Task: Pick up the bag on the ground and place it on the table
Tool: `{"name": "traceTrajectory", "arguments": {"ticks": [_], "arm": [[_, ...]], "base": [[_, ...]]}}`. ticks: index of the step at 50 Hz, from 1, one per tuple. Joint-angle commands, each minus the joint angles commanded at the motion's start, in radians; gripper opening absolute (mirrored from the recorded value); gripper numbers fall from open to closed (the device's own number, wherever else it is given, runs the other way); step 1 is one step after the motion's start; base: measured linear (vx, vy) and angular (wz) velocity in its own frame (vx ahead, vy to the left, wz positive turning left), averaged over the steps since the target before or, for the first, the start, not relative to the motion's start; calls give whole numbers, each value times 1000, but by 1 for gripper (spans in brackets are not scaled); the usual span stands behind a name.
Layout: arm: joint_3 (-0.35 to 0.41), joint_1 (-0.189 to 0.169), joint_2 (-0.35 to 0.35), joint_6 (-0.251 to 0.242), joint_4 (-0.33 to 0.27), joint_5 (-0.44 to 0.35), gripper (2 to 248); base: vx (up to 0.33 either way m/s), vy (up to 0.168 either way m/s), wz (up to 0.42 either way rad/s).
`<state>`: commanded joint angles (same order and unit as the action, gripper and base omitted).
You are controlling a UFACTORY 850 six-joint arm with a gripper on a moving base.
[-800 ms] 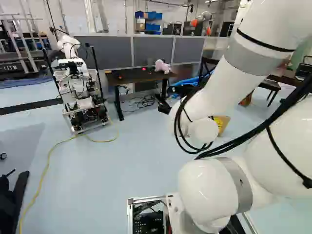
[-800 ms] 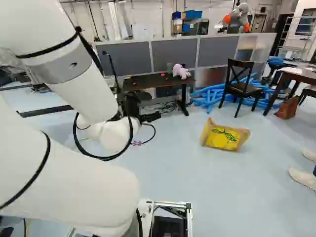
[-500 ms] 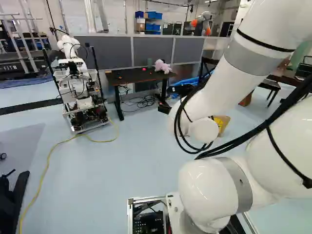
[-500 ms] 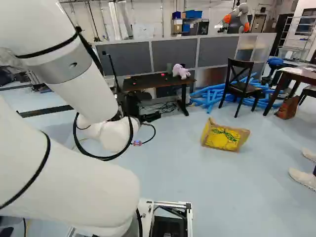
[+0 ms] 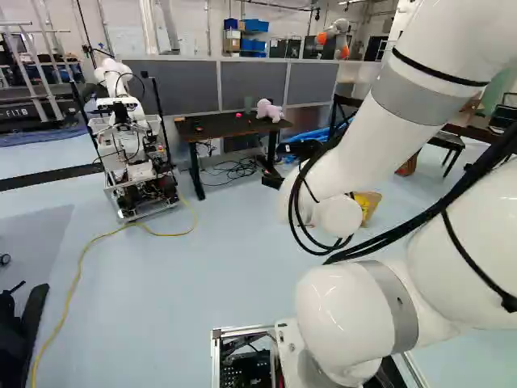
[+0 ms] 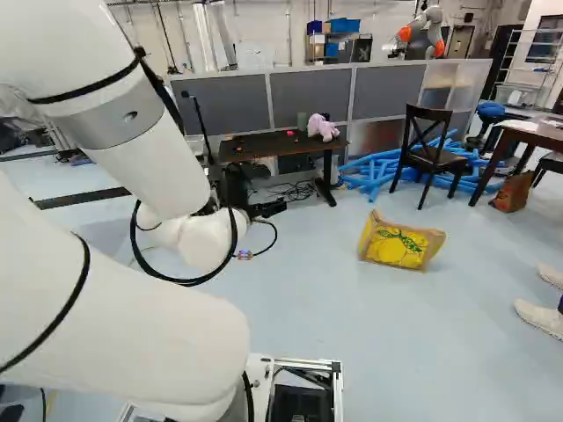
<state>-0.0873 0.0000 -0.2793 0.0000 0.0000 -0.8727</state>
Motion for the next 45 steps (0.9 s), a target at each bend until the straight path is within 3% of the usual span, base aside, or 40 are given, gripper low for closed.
{"name": "traceTrajectory", "arguments": {"ticks": [25, 45], "arm": [[0, 0, 0, 0, 0, 0, 247], [0, 0, 0, 0, 0, 0, 247]], "base": [[39, -6, -17], [97, -112, -238]]}}
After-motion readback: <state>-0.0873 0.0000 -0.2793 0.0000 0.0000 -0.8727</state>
